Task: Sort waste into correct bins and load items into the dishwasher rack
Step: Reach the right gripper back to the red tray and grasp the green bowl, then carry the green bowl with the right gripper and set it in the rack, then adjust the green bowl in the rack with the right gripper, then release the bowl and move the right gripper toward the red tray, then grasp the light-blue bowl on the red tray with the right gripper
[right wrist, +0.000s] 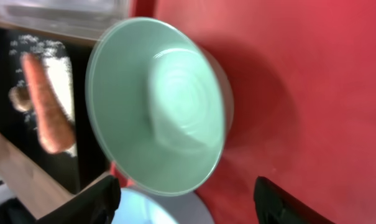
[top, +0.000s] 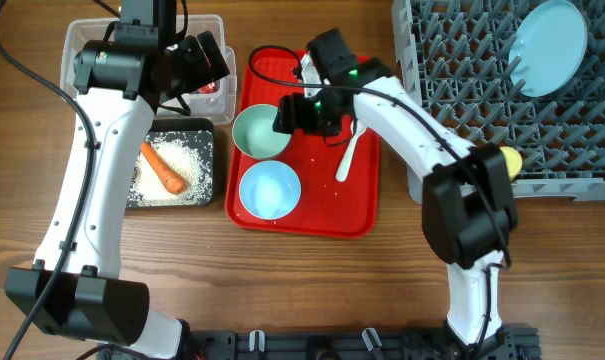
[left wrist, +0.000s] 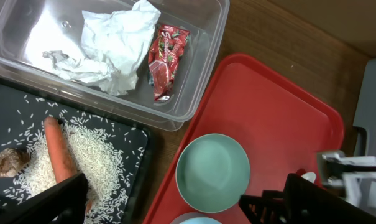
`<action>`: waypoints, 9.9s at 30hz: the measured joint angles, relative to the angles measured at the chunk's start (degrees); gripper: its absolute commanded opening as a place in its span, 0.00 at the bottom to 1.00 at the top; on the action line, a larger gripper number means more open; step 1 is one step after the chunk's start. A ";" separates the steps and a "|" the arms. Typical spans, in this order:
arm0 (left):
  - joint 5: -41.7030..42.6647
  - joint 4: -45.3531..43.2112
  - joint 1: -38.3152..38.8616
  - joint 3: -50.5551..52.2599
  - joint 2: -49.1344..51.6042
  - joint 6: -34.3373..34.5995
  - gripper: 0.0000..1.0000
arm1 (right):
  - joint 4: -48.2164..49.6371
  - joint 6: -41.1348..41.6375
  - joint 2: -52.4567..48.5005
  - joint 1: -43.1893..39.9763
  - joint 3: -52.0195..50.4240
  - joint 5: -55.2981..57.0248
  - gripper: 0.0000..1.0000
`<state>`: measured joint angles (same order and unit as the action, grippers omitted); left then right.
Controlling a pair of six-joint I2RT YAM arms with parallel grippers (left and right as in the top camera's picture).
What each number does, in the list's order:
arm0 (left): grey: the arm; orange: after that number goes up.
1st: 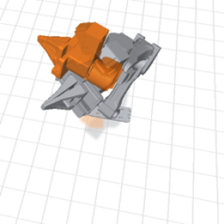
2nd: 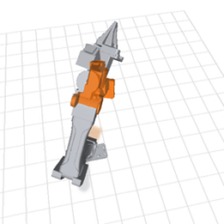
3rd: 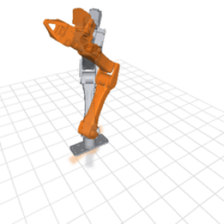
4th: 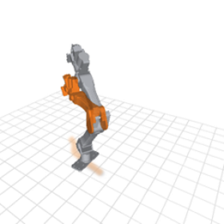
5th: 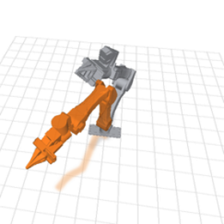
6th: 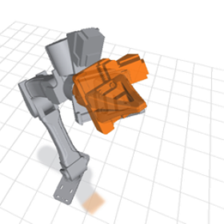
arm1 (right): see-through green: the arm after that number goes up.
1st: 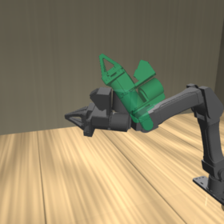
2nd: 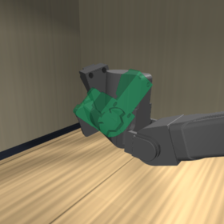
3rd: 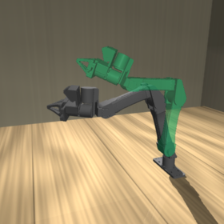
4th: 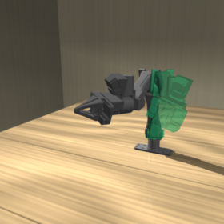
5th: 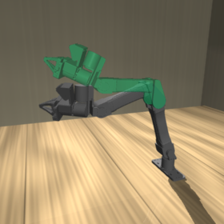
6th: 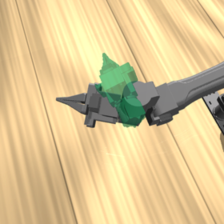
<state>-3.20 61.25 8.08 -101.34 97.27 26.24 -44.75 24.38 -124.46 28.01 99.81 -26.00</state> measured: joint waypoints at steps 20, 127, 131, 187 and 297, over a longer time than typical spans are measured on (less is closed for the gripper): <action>0.00 0.00 0.00 0.00 0.00 0.00 1.00 | 0.98 9.77 -6.69 -2.64 -0.02 1.40 0.04; 0.00 -0.02 0.00 0.00 0.00 0.00 1.00 | 22.14 -32.39 8.28 -17.92 2.32 69.00 1.00; 0.00 0.02 0.00 0.00 0.00 0.00 1.00 | 9.92 -17.53 15.72 -21.62 2.64 51.15 1.00; 0.00 0.00 0.00 0.00 0.00 0.00 1.00 | 11.43 13.40 1.99 -37.09 1.57 34.53 0.04; -0.02 -0.02 0.00 0.00 0.00 0.00 1.00 | -1.60 -18.75 10.47 -6.95 0.28 11.63 0.69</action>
<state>-3.22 61.23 8.08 -101.34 97.27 26.24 -46.35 5.63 -113.99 21.06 100.09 -14.37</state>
